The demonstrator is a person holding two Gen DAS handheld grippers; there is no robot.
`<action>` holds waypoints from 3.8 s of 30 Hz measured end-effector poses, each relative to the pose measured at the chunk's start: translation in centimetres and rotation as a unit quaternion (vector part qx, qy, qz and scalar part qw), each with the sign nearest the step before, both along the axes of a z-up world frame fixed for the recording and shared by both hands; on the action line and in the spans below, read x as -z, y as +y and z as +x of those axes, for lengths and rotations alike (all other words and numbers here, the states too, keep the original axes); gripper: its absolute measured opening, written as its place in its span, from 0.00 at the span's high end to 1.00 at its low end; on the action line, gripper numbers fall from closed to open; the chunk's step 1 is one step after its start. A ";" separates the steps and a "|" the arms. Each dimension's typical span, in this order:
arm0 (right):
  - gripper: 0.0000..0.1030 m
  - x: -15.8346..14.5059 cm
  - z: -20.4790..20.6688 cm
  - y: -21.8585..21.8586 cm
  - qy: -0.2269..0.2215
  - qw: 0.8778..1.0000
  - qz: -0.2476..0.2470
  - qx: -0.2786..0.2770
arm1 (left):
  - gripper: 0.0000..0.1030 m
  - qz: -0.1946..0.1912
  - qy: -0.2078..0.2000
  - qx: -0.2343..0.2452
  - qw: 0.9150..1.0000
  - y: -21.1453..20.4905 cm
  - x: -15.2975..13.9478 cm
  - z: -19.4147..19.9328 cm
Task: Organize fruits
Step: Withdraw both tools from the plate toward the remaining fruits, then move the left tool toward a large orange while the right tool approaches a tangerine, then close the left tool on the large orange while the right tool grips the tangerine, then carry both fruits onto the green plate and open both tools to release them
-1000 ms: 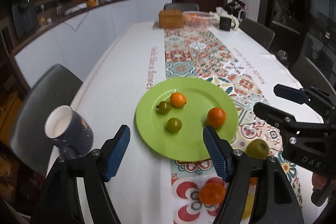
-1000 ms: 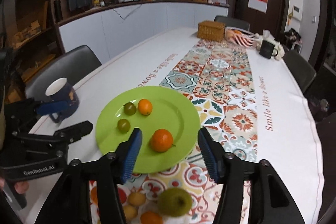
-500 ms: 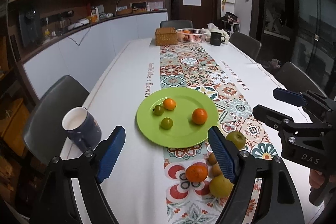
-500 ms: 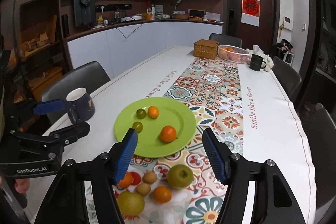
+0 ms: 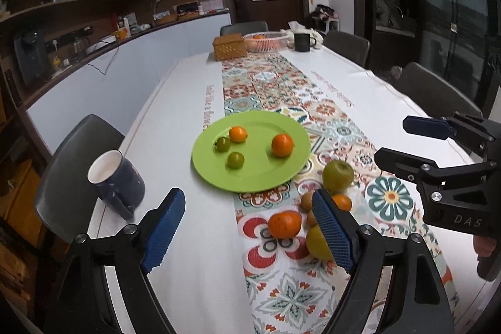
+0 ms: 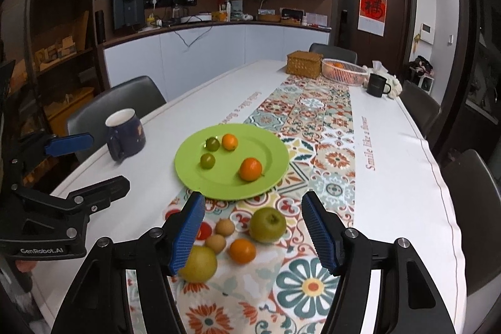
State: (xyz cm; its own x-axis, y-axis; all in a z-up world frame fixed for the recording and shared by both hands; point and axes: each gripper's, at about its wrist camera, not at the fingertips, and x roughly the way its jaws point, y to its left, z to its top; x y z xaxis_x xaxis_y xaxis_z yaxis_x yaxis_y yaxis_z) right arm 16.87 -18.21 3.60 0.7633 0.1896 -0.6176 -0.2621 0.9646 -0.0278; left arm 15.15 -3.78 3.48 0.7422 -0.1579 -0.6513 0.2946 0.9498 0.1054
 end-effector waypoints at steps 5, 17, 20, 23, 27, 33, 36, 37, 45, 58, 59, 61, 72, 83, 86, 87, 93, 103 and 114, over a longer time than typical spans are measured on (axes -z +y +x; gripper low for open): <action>0.37 1.5 0.2 0.1 0.027 1.000 -0.005 -0.008 | 0.19 0.003 0.025 0.019 0.999 -0.3 1.6 0.7; 0.37 5.4 2.4 0.2 0.099 0.995 -0.007 -0.019 | 0.19 0.004 0.091 0.055 0.994 -1.2 5.2 3.3; 0.37 6.1 3.0 0.2 0.116 0.993 -0.005 -0.020 | 0.20 0.002 0.110 0.061 0.992 -1.5 6.0 4.2; 0.37 6.8 3.7 0.1 0.131 0.991 -0.004 -0.019 | 0.20 0.000 0.131 0.065 0.989 -1.7 6.7 5.0; 0.41 8.0 4.5 0.0 0.153 0.988 -0.002 -0.023 | 0.25 -0.002 0.154 0.070 0.986 -2.0 7.6 5.9; 0.47 9.1 5.3 0.0 0.178 0.983 0.001 -0.031 | 0.32 -0.007 0.192 0.075 0.978 -2.6 8.7 6.9; 0.50 9.6 5.5 0.1 0.188 0.982 0.003 -0.036 | 0.40 -0.012 0.212 0.075 0.974 -2.8 9.3 7.4; 0.51 9.7 5.6 0.2 0.190 0.981 0.003 -0.038 | 0.42 -0.014 0.220 0.073 0.973 -2.9 9.6 7.6; 0.57 10.5 6.3 0.5 0.204 0.978 0.008 -0.049 | 0.56 -0.035 0.256 0.063 0.964 -3.1 10.6 8.6; 0.67 11.2 6.6 1.0 0.206 0.977 0.009 -0.055 | 0.60 -0.033 0.256 0.059 0.964 -3.5 10.8 8.7; 0.67 11.2 6.6 0.9 0.205 0.977 0.010 -0.053 | 0.60 -0.032 0.254 0.059 0.965 -3.5 10.8 8.7; 0.67 11.0 6.4 0.8 0.203 0.978 0.013 -0.052 | 0.60 -0.031 0.252 0.059 0.966 -3.6 10.7 8.5; 0.67 9.0 5.5 0.3 0.172 0.984 0.019 -0.040 | 0.60 -0.034 0.212 0.042 0.976 -2.9 8.4 7.1; 0.67 5.1 3.0 0.5 0.123 0.991 0.031 -0.038 | 0.60 -0.040 0.164 0.030 0.985 -2.4 4.6 4.5; 0.67 4.0 2.5 0.4 0.110 0.993 0.035 -0.036 | 0.60 -0.039 0.151 0.028 0.987 -2.3 3.5 3.9; 0.67 3.5 2.3 0.4 0.104 0.993 0.037 -0.037 | 0.60 -0.039 0.146 0.026 0.988 -2.3 3.2 3.7; 0.67 1.6 1.9 0.4 0.080 0.995 0.043 -0.043 | 0.60 -0.040 0.127 0.013 0.991 -2.2 1.5 3.3; 0.67 -0.3 3.8 0.4 0.057 0.995 0.061 -0.053 | 0.60 -0.041 0.104 -0.003 0.994 -1.6 -0.7 4.7; 0.67 -1.0 9.5 1.1 0.057 0.995 0.056 -0.056 | 0.60 -0.040 0.083 -0.020 0.996 -0.3 -1.8 9.2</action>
